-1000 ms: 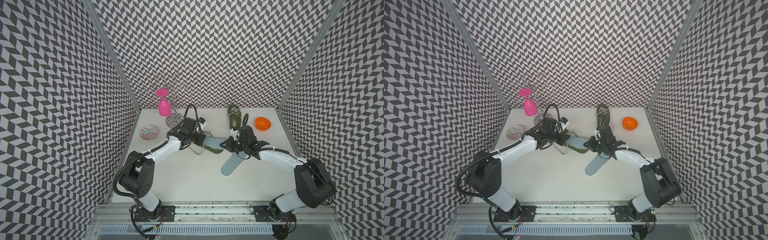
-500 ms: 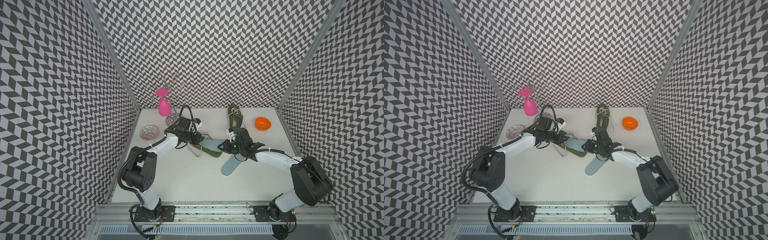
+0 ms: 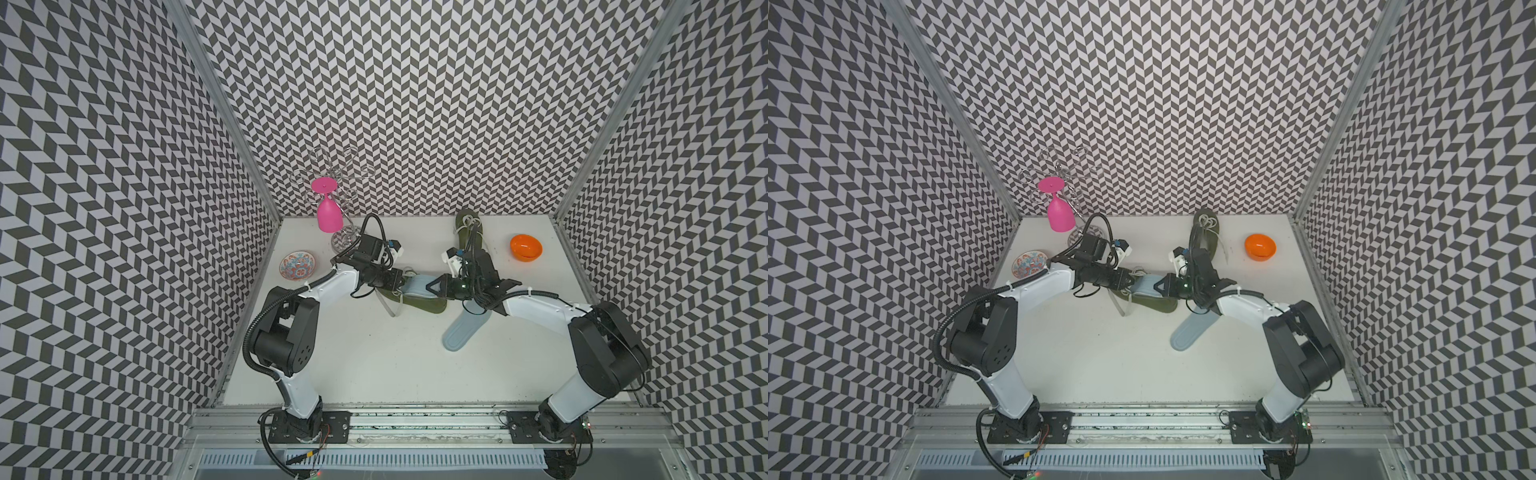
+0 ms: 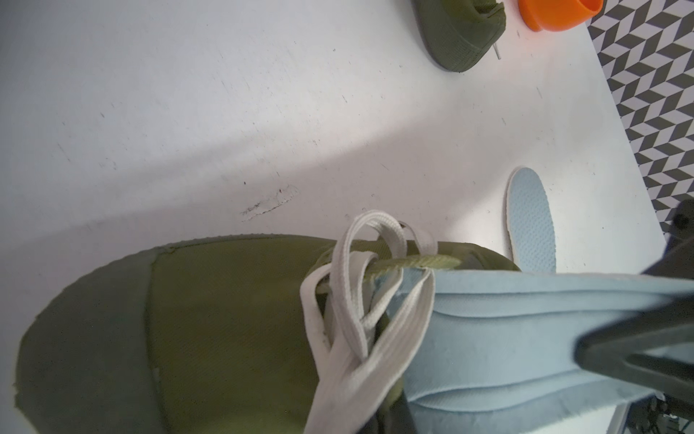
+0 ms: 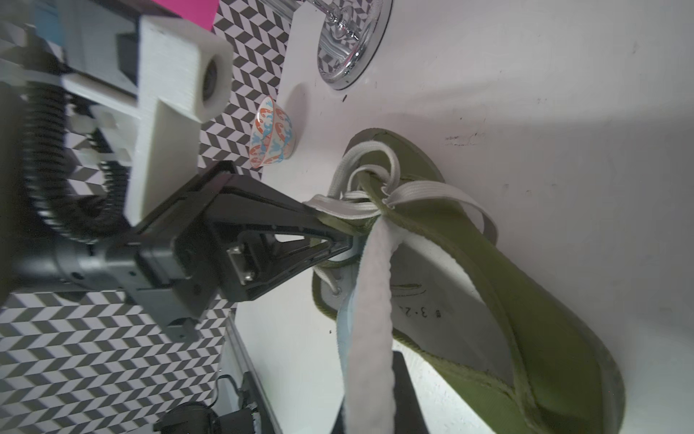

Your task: Insert the insole into the shoe

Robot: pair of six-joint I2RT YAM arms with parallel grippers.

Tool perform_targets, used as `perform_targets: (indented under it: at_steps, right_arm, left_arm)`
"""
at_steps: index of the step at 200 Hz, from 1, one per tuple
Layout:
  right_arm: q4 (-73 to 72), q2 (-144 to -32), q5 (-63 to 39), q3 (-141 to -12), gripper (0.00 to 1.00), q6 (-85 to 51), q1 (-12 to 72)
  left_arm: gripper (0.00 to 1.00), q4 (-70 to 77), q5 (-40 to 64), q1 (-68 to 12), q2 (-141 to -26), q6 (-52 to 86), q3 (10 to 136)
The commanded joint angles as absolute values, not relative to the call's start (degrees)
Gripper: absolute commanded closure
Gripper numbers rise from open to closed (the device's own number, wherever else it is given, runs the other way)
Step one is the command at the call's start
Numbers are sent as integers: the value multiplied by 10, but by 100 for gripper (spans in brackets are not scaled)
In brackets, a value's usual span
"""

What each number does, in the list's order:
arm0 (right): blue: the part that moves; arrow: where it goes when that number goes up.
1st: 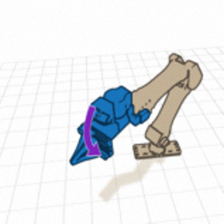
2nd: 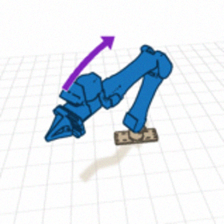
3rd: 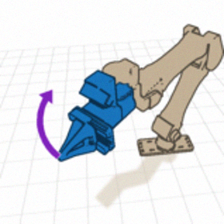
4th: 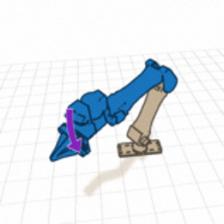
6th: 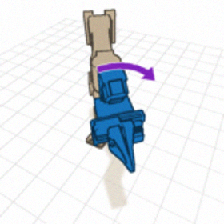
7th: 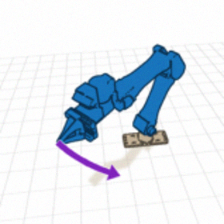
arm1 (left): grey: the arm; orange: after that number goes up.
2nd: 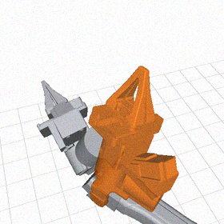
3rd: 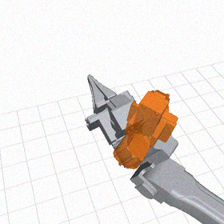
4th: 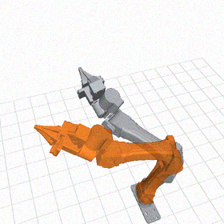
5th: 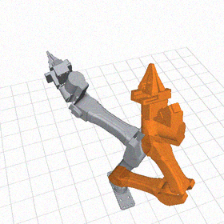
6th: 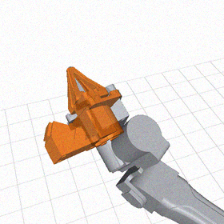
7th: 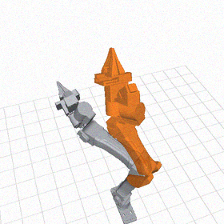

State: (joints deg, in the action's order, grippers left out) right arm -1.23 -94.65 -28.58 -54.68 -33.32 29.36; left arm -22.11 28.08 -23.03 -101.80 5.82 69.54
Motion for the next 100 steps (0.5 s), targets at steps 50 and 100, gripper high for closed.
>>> perform_targets:
  at_steps: [50,100]
  right_arm:
    - [40,-946,-198,-520,100,-343,285]
    - [50,-920,-202,-544,100,-324,285]
  left_arm:
    - [100,-213,273,-252,-975,75,716]
    - [100,-216,247,-287,-983,43,706]
